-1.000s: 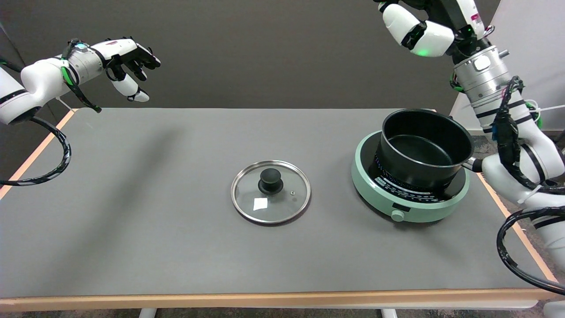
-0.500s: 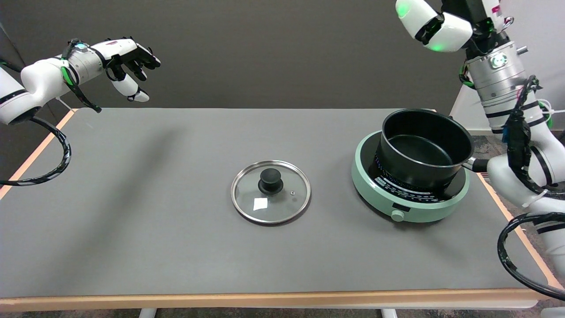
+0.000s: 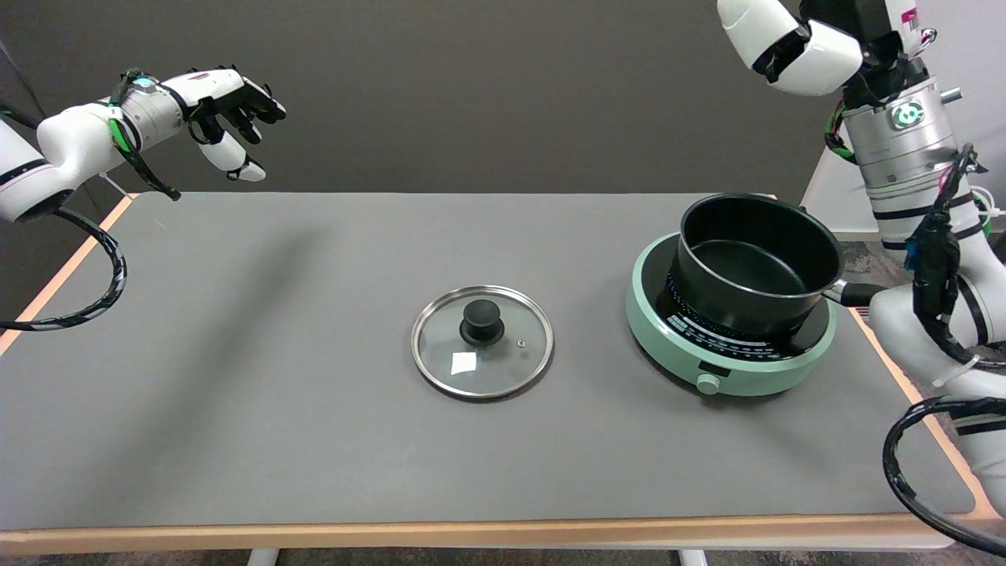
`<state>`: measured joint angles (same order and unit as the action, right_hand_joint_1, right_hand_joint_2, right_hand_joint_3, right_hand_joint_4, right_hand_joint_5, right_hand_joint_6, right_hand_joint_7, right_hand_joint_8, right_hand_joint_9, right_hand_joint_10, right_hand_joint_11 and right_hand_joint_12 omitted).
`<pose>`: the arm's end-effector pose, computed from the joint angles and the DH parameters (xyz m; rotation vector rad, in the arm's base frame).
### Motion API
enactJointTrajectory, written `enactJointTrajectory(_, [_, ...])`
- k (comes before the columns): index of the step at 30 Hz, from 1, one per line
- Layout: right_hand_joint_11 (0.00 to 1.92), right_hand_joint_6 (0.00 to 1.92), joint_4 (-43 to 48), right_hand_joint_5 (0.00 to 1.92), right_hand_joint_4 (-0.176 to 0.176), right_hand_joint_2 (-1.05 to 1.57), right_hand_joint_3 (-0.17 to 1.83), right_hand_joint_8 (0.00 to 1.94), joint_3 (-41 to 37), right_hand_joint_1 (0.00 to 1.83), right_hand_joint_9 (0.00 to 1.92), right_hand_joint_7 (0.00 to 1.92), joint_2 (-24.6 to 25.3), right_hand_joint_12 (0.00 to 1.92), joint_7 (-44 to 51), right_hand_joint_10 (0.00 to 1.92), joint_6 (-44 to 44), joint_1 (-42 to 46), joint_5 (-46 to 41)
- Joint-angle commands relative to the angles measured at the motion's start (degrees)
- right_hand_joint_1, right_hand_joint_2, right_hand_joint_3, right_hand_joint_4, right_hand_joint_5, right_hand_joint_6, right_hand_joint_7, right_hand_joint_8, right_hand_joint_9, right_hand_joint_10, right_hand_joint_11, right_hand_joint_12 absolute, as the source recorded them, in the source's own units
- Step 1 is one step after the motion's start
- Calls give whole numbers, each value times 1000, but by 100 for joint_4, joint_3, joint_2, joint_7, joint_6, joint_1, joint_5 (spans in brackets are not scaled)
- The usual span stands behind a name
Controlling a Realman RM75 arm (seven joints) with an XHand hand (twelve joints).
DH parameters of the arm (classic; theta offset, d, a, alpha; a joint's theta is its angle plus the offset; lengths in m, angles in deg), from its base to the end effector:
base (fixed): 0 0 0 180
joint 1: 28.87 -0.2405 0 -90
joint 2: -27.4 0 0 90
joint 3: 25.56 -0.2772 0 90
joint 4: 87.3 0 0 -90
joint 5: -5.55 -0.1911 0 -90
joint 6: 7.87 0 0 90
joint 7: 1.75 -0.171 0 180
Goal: Pick up the pot.
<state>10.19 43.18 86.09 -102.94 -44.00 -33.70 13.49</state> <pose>-0.0380 -0.3014 0.3968 1.9698 -0.1526 1.2989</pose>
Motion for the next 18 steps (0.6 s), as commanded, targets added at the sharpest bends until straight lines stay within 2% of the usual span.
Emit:
enactJointTrajectory(1, [547,272,647,583,45,661,869,252,285,761,721,745,226,1241,14,578,653,233,58])
enactJointTrajectory(7, [551,274,750,585,45,661,868,253,403,763,725,747,239,1251,14,585,723,220,50])
enactJointTrajectory(18, [553,279,888,589,46,661,867,256,78,777,728,751,252,1258,311,593,619,351,25])
